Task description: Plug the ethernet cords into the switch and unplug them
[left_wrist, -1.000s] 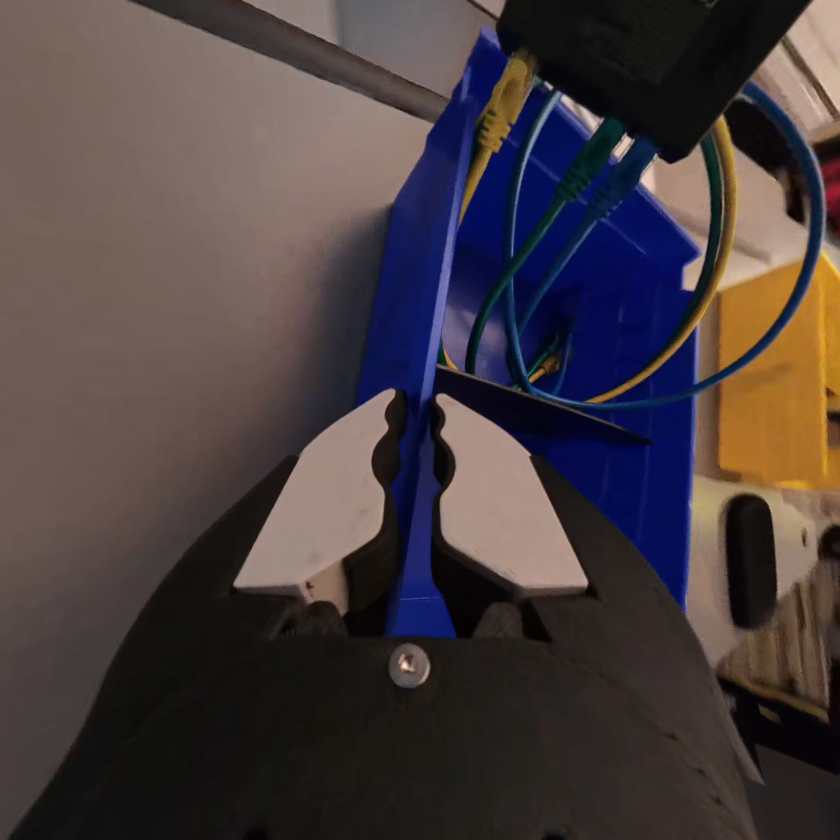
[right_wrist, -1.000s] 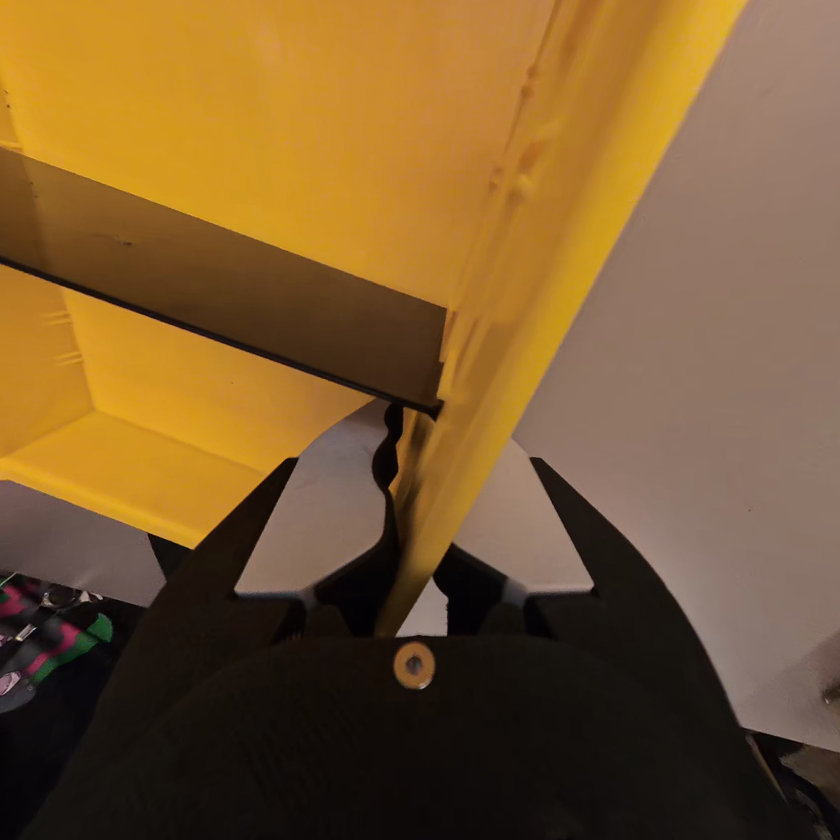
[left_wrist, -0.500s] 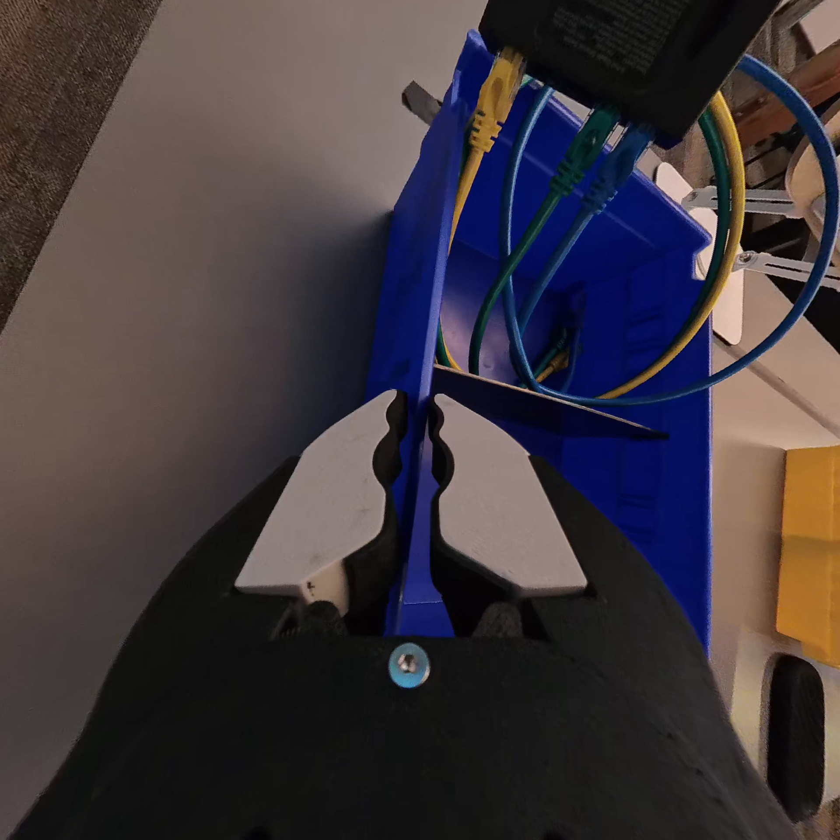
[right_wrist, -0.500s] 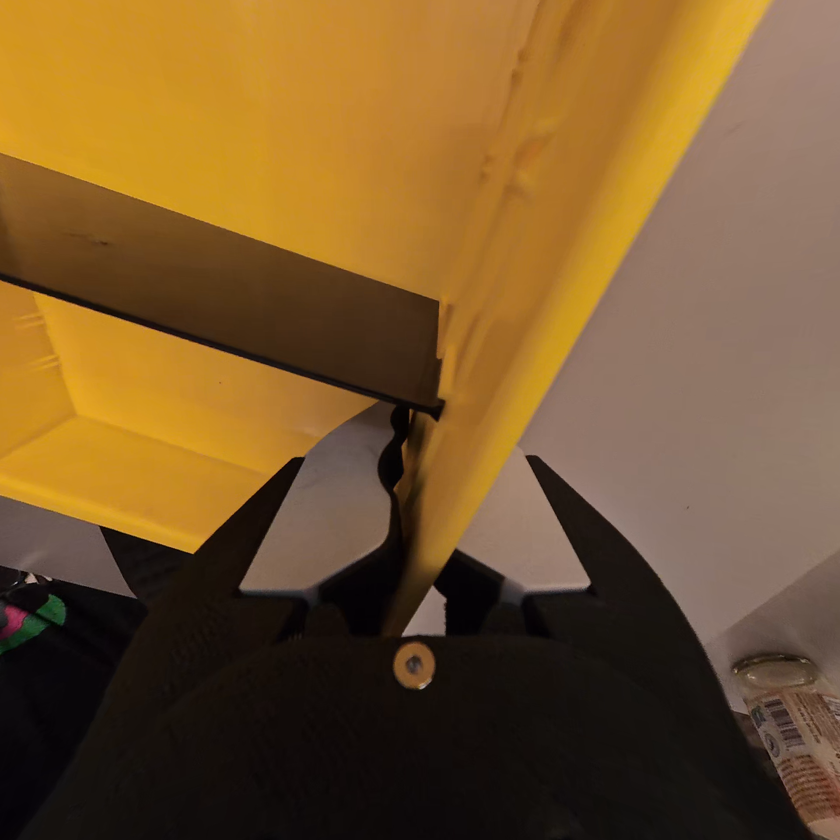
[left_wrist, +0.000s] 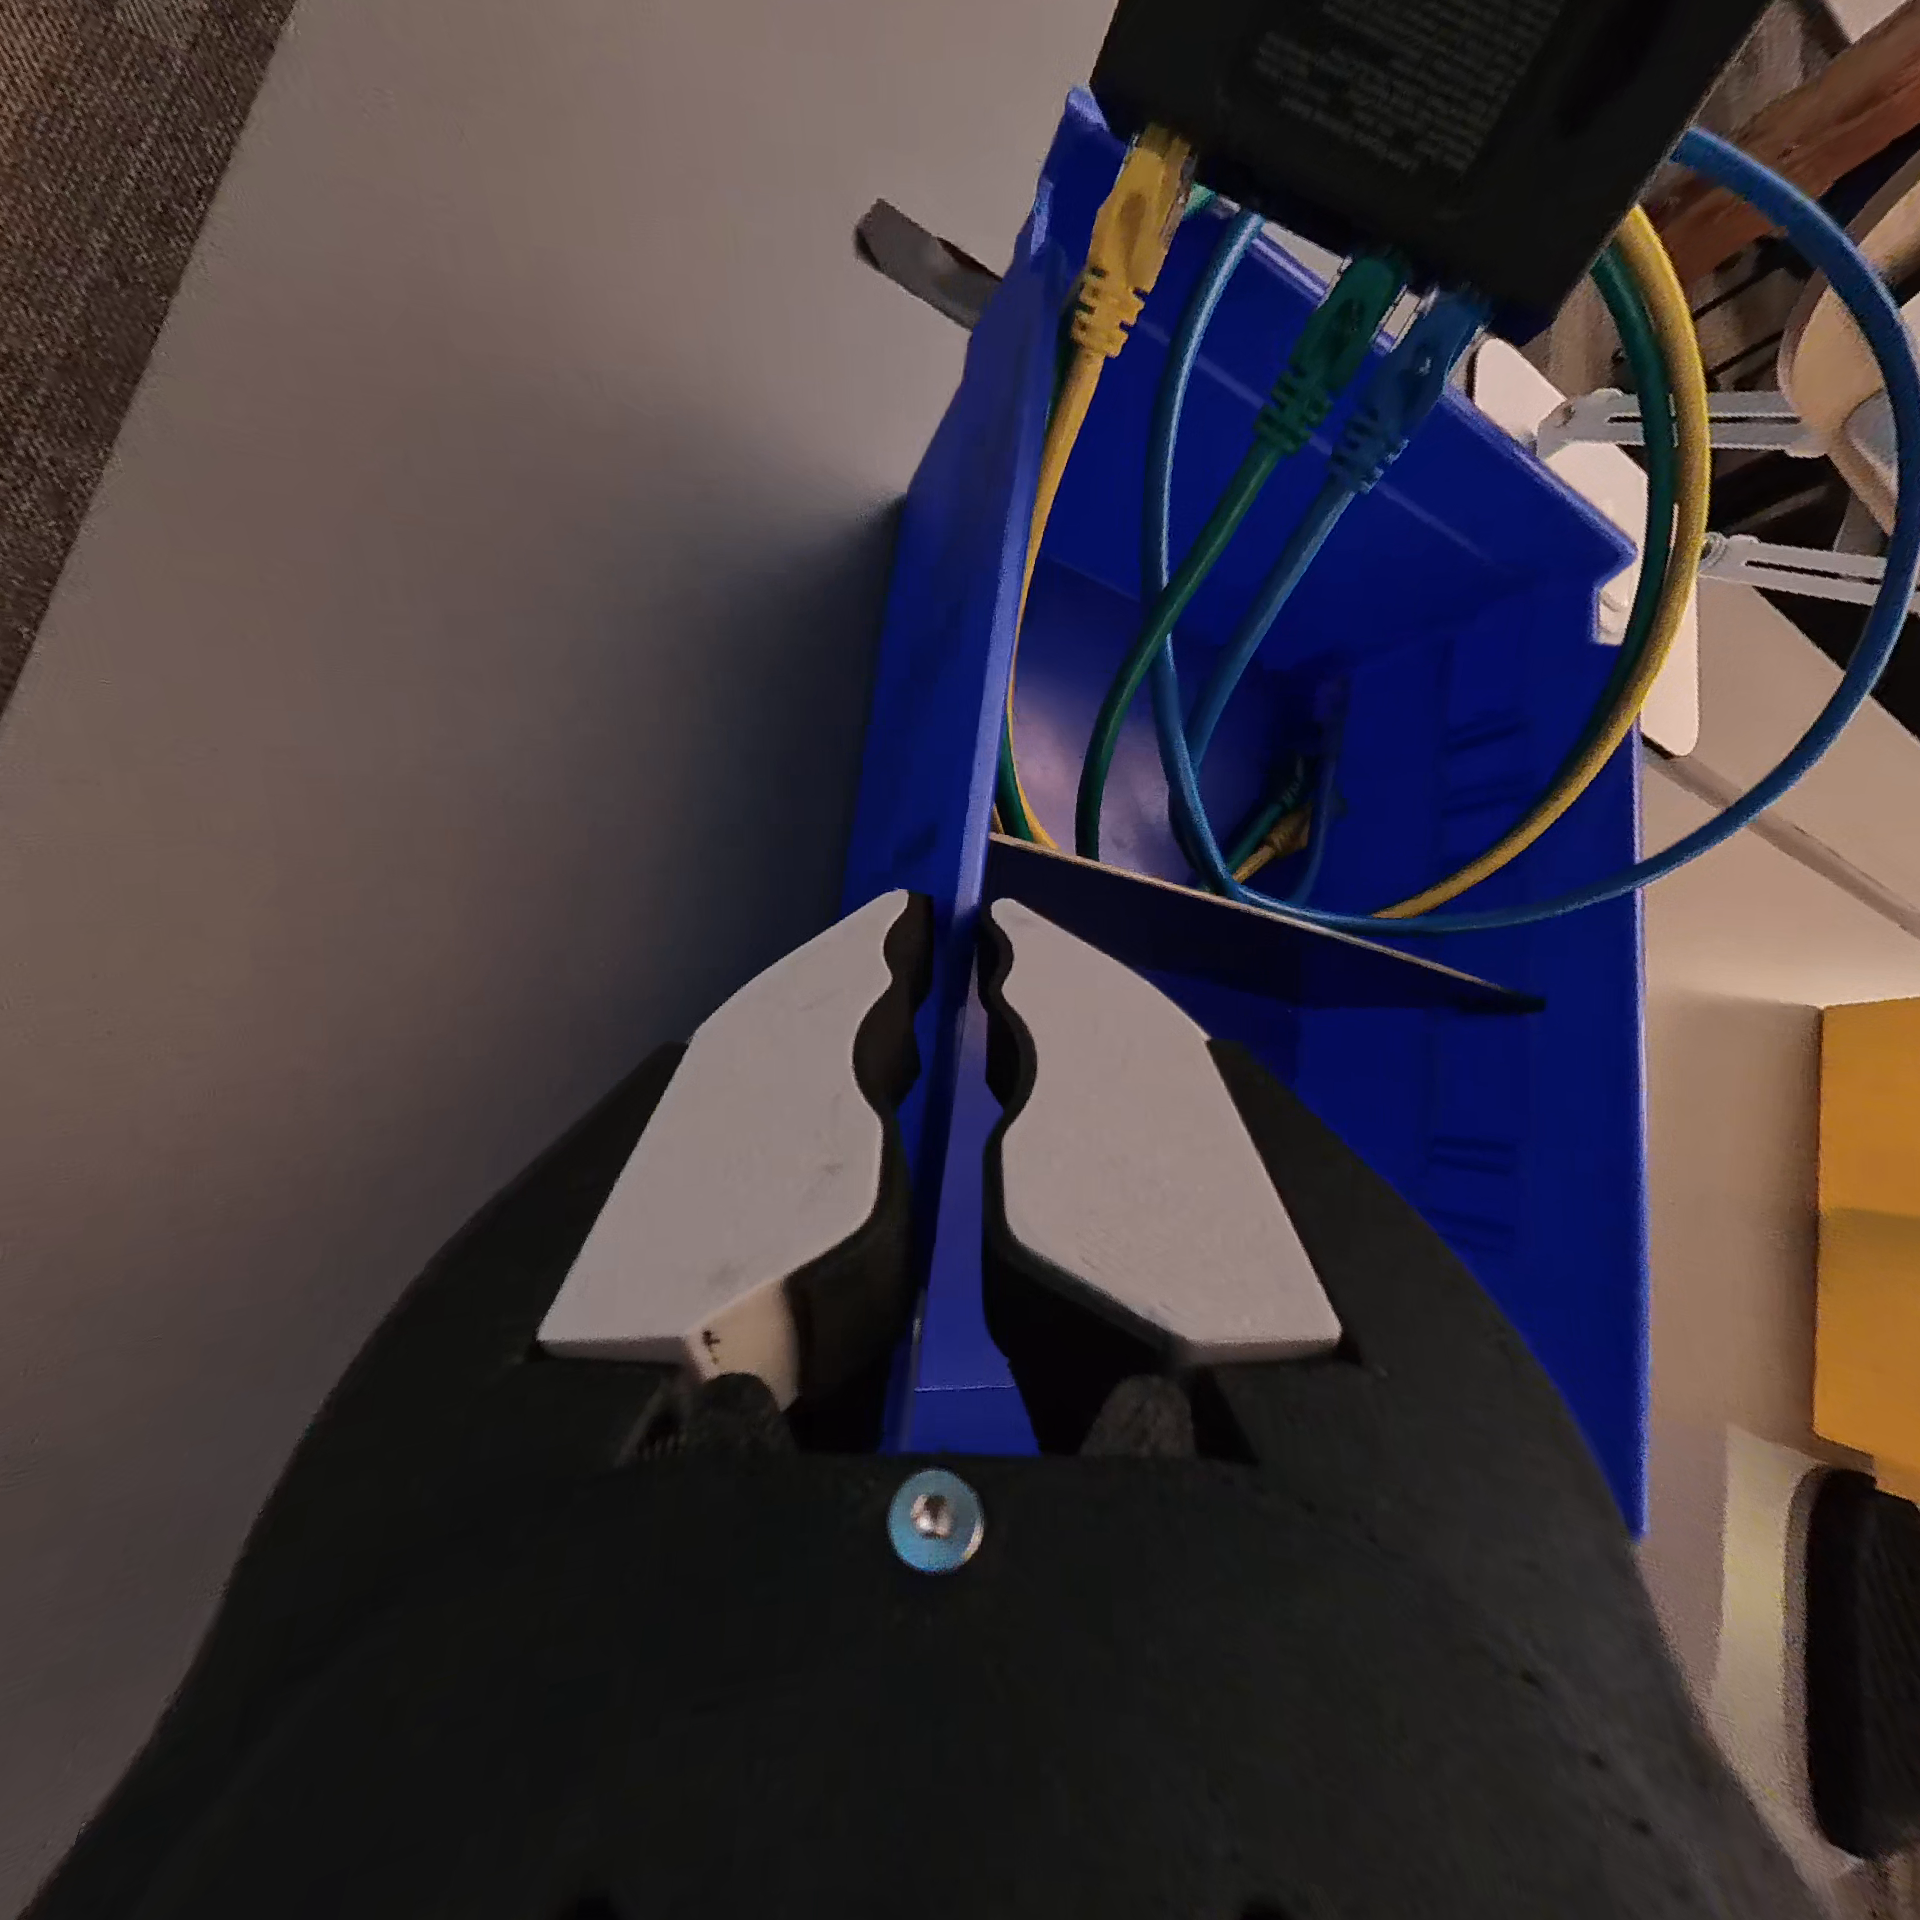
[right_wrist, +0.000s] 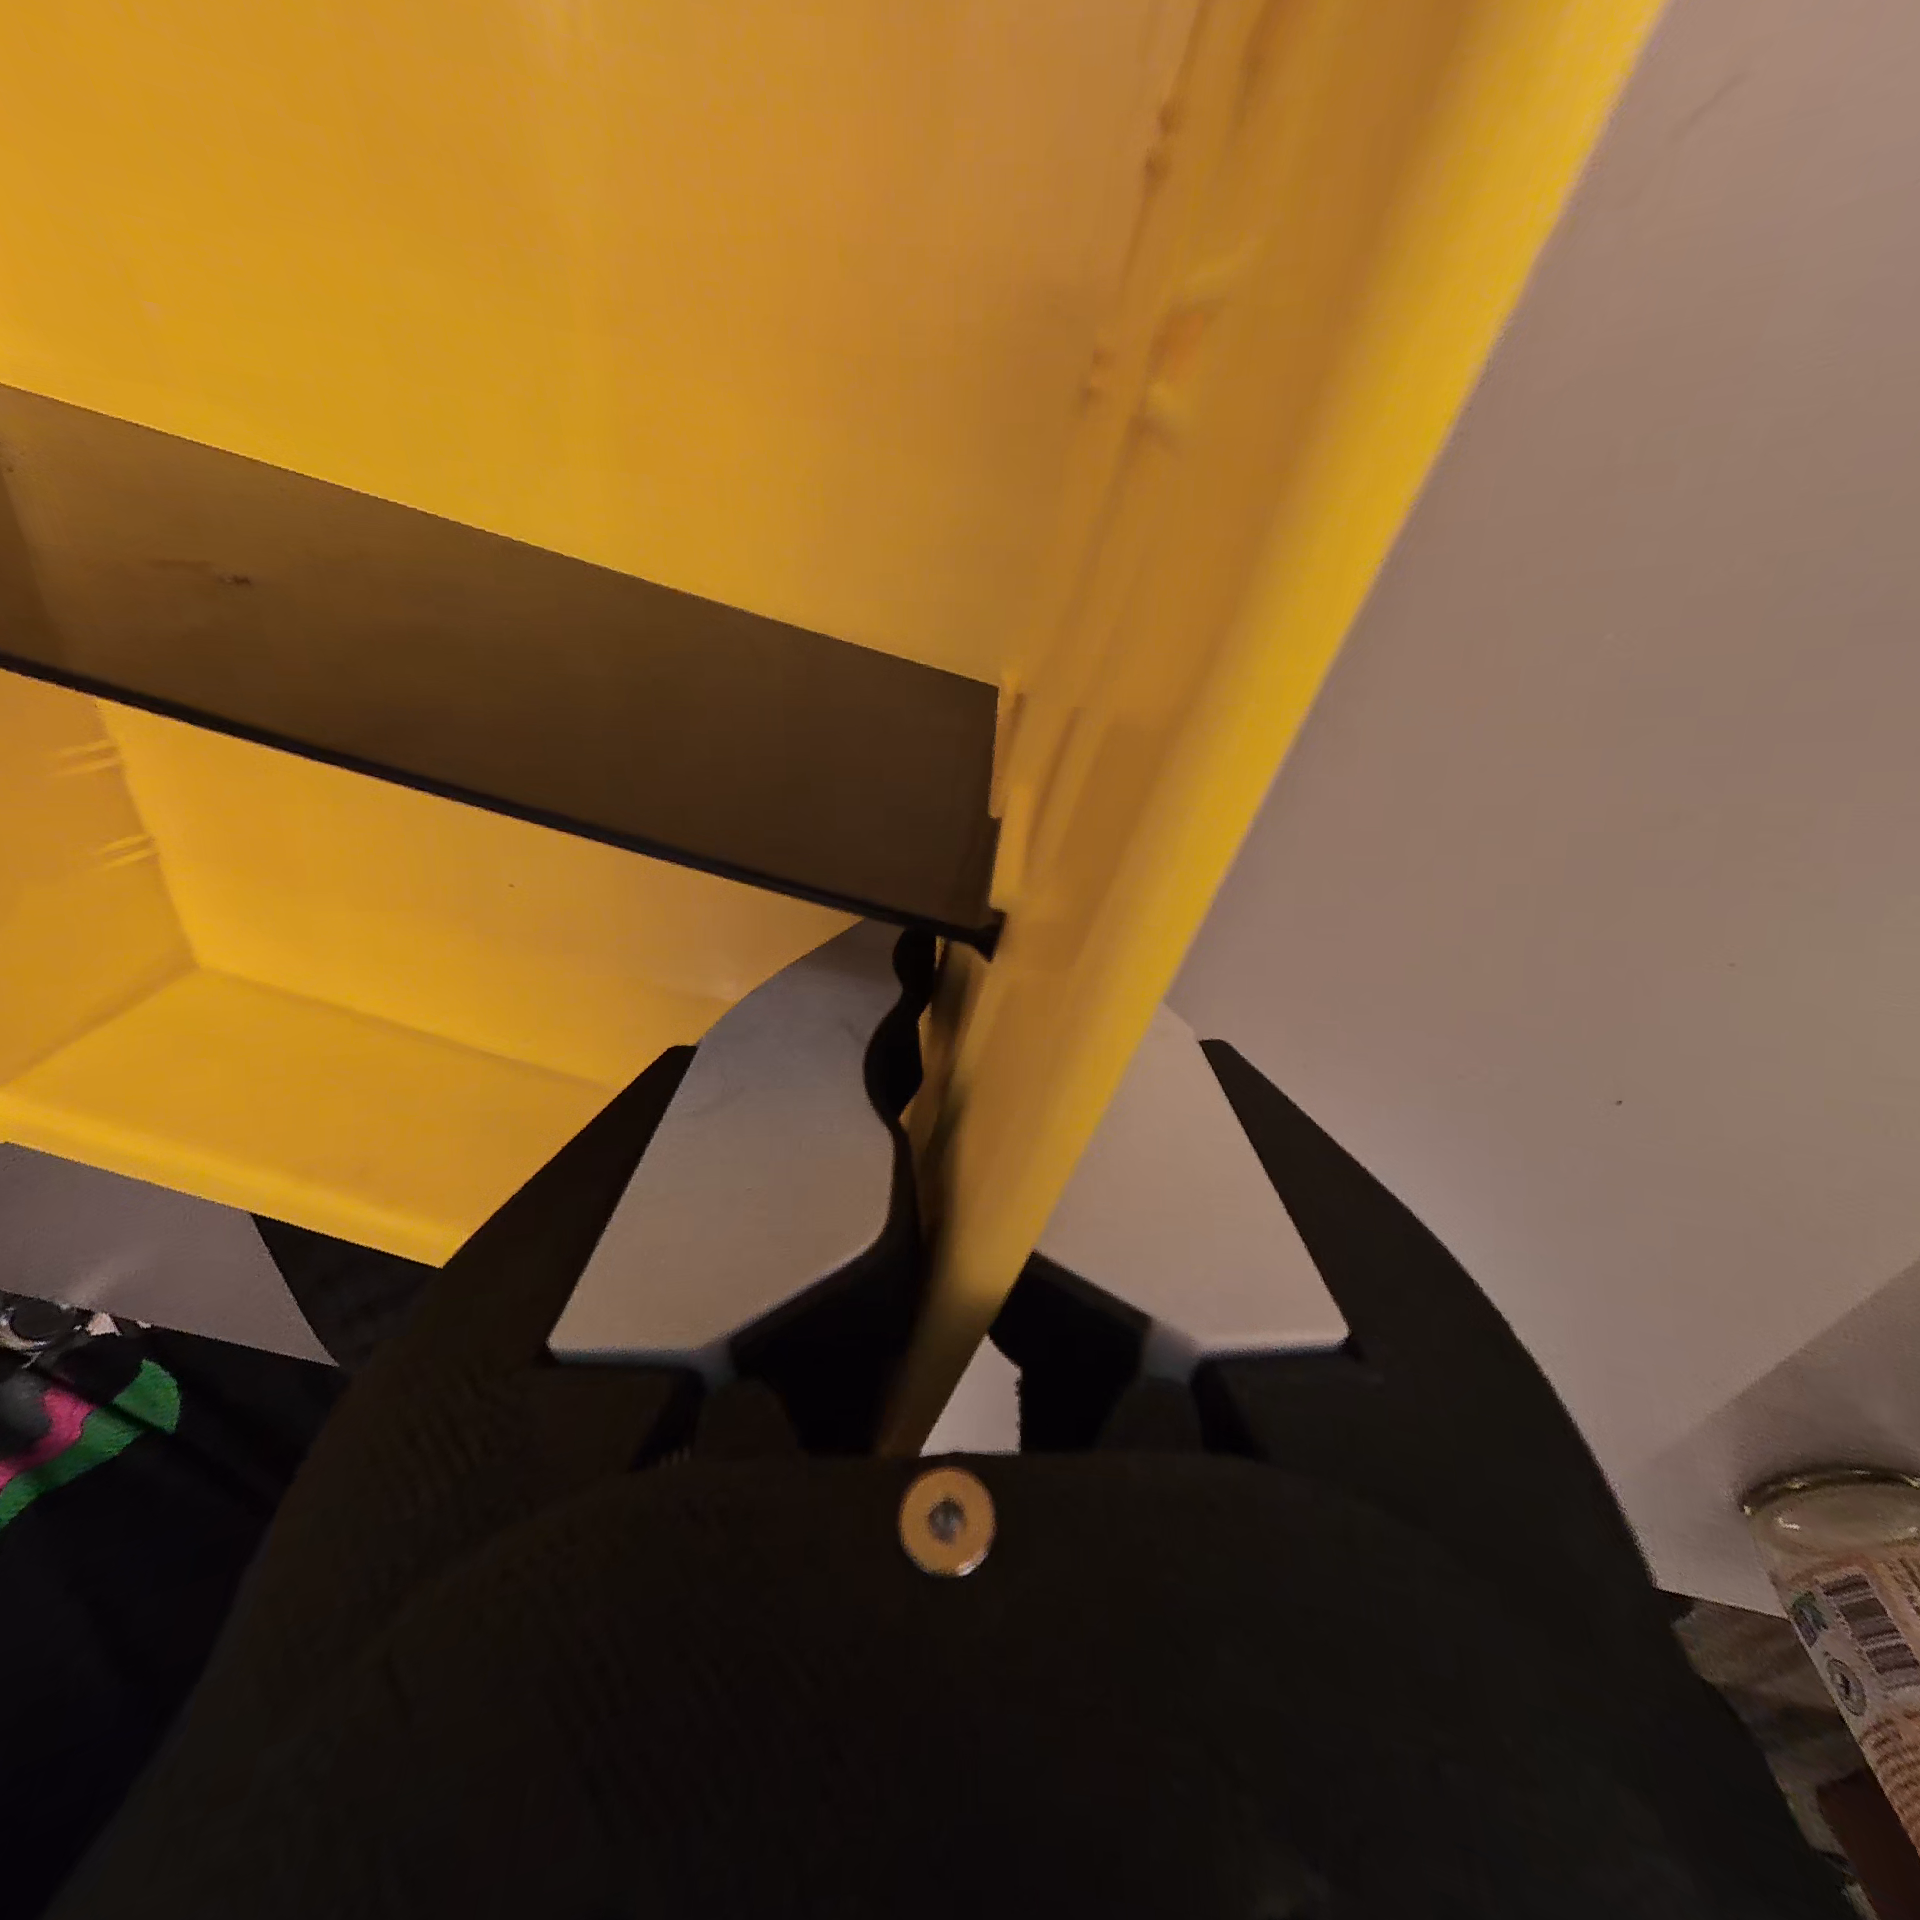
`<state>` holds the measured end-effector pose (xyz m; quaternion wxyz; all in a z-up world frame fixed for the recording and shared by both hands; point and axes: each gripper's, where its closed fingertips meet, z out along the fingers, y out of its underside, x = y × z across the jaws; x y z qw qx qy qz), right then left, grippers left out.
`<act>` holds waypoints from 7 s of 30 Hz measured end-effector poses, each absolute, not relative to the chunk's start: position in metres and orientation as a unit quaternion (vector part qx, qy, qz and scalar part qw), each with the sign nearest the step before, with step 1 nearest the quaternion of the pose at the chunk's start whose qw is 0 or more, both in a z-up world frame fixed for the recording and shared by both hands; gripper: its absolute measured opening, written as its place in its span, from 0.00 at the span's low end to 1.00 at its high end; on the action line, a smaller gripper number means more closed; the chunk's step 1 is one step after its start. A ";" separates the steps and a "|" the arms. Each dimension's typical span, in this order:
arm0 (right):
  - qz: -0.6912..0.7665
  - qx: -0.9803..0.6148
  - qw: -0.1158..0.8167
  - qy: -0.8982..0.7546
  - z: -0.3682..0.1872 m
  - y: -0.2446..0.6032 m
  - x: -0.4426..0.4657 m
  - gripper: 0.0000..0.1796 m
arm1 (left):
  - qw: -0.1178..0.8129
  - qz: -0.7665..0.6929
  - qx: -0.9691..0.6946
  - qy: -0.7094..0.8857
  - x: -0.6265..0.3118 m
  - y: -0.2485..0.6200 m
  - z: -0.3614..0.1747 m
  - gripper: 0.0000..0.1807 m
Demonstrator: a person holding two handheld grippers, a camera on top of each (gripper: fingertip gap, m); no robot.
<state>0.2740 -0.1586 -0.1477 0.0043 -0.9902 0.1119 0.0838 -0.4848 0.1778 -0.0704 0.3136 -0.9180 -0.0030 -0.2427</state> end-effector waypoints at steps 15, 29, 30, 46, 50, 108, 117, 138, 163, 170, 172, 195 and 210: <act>0.118 -0.978 0.046 0.167 -0.144 -0.149 0.273 0.12 | 0.363 -0.277 -0.889 -0.023 -0.487 0.178 -0.045 0.03; 0.158 -0.971 0.080 0.164 -0.115 -0.161 0.273 0.08 | 0.518 -0.295 -0.803 0.004 -0.488 0.154 0.056 0.11; 0.139 -0.974 0.082 0.158 -0.118 -0.159 0.276 0.06 | 0.516 -0.302 -0.802 0.007 -0.485 0.153 0.056 0.11; -0.071 -0.971 0.160 0.165 -0.074 -0.136 0.317 0.18 | 0.542 -0.280 -0.792 0.033 -0.471 0.174 0.057 0.26; -0.120 -0.918 0.357 0.129 0.010 -0.090 0.295 0.23 | 0.601 -0.178 -0.776 0.079 -0.454 0.196 0.065 0.38; -0.025 -0.723 0.661 -0.199 0.115 0.009 0.073 0.30 | 0.781 -0.083 -0.417 0.458 -0.172 -0.007 0.489 0.16; -0.015 -0.722 0.666 -0.188 0.117 0.005 0.086 0.30 | 0.739 -0.196 -0.391 0.513 -0.128 -0.045 0.512 0.16; -0.099 -0.584 0.705 -0.390 0.150 -0.041 -0.021 0.41 | 0.675 0.003 -0.433 0.597 -0.053 -0.009 0.175 0.16; -0.284 -0.343 0.649 -0.617 0.130 -0.092 -0.055 0.17 | 0.372 -0.394 -0.426 0.724 -0.113 -0.084 0.131 0.49; -0.284 -0.311 0.661 -0.621 0.137 -0.104 -0.067 0.18 | 0.248 -0.355 -0.440 0.787 -0.119 -0.092 0.081 0.55; -0.276 -0.324 0.662 -0.617 0.134 -0.097 -0.062 0.18 | 0.254 -0.333 -0.448 0.790 -0.119 -0.092 0.074 0.56; -0.227 -0.483 0.692 -0.486 0.088 0.008 -0.016 0.34 | 0.324 -0.437 -0.667 0.509 -0.106 -0.031 0.088 0.14; -0.419 -0.491 0.656 -0.391 0.107 0.018 -0.037 0.17 | 0.405 -0.411 -0.653 0.490 -0.106 -0.028 0.101 0.18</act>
